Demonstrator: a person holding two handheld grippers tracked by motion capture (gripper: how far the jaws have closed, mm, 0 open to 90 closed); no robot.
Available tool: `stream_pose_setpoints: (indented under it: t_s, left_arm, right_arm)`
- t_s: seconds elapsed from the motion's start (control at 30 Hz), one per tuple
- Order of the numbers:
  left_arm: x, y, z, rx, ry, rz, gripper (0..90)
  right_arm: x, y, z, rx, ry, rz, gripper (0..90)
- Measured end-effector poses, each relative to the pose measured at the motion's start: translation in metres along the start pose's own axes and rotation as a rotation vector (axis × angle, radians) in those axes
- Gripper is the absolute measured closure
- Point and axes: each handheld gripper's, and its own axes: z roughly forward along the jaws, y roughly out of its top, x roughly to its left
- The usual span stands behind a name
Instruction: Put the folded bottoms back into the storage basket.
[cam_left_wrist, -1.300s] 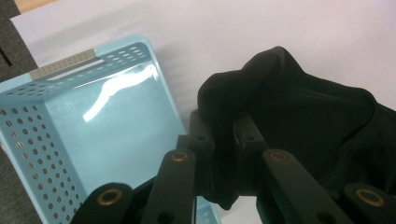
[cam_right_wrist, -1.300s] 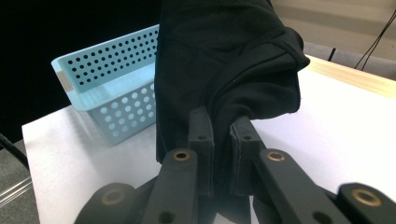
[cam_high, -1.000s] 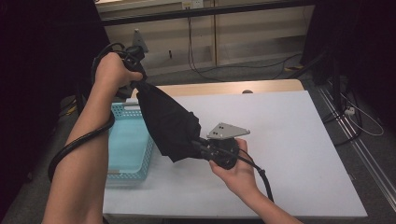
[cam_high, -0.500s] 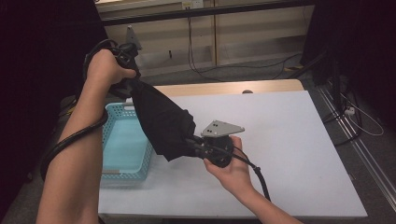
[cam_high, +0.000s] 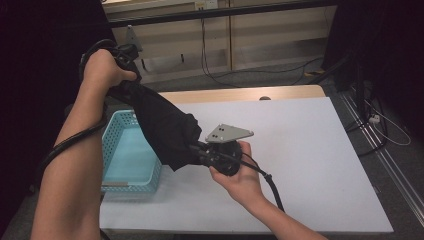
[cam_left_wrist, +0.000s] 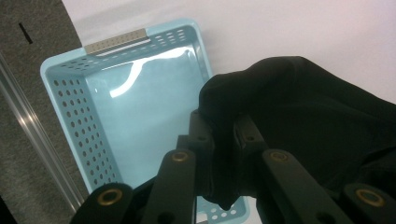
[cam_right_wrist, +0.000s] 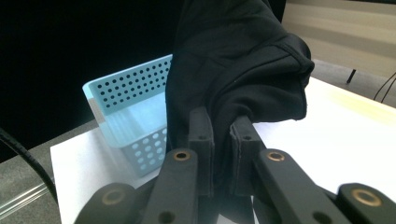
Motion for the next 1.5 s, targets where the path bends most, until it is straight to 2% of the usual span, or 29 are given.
stream_pose_setpoints:
  t_s: [0.27,0.6,1.07,1.4,1.5]
  left_arm:
    - [0.007,-0.004,-0.002,0.011,0.007,-0.011,81.0]
    - [0.011,-0.007,-0.001,0.015,0.001,-0.020,81.0]
    - [0.017,-0.009,0.002,0.033,0.001,-0.035,81.0]
    - [0.023,-0.010,0.000,0.057,0.016,-0.052,81.0]
    - [0.024,-0.012,-0.004,0.063,0.037,-0.058,81.0]
  right_arm:
    - [0.007,0.006,0.006,0.004,0.020,-0.005,81.9]
    - [0.009,0.007,0.007,-0.004,0.021,-0.007,81.9]
    - [0.014,0.011,0.001,-0.058,0.009,-0.020,81.9]
    - [0.017,0.014,0.004,-0.068,0.018,-0.028,81.9]
    - [0.018,0.015,0.004,-0.080,0.019,-0.026,81.9]
